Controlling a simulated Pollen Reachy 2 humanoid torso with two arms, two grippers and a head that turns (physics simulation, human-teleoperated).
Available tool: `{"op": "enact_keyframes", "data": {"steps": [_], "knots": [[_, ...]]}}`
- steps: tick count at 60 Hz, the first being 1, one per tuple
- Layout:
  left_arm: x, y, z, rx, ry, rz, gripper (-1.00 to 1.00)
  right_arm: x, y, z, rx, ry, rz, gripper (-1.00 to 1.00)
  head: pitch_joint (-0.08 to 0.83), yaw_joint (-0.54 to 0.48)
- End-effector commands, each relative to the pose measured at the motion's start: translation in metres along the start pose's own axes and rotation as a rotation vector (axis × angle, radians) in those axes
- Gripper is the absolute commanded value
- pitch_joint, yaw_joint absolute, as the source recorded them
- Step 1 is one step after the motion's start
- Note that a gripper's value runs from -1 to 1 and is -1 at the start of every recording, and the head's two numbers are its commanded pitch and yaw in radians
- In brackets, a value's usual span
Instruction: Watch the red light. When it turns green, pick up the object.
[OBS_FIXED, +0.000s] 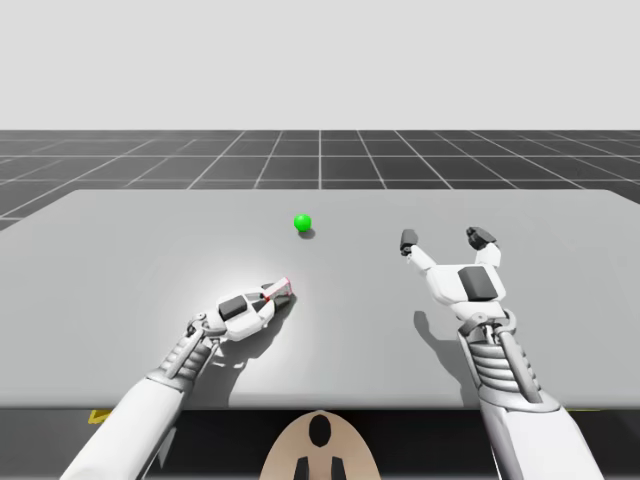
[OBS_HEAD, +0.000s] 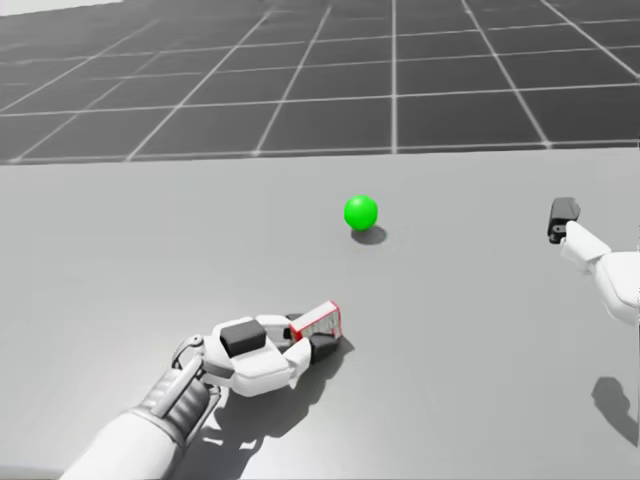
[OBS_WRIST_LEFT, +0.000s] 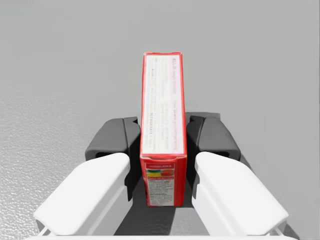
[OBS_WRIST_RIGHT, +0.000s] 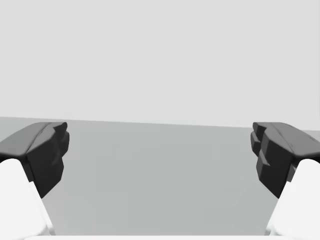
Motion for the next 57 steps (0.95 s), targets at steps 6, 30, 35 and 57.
{"op": "enact_keyframes", "data": {"steps": [6,30,35,57], "knots": [[-0.007,-0.003,0.0,-0.01,0.022,0.005,0.94,-0.001,0.001,0.0,-0.003,0.002,-0.011,-1.0,0.361,0.15],[0.044,-0.002,0.03,0.021,-0.07,-0.011,0.94,0.0,0.002,0.0,0.013,0.001,-0.044,-1.0,0.317,0.16],[0.066,-0.005,0.041,0.039,-0.112,-0.031,0.95,0.0,0.002,0.001,0.011,-0.001,-0.048,-1.0,0.314,0.16],[0.174,-0.021,0.085,0.189,-0.385,-0.127,0.97,-0.002,0.004,0.004,0.052,0.007,-0.036,-1.0,0.307,0.16]]}}
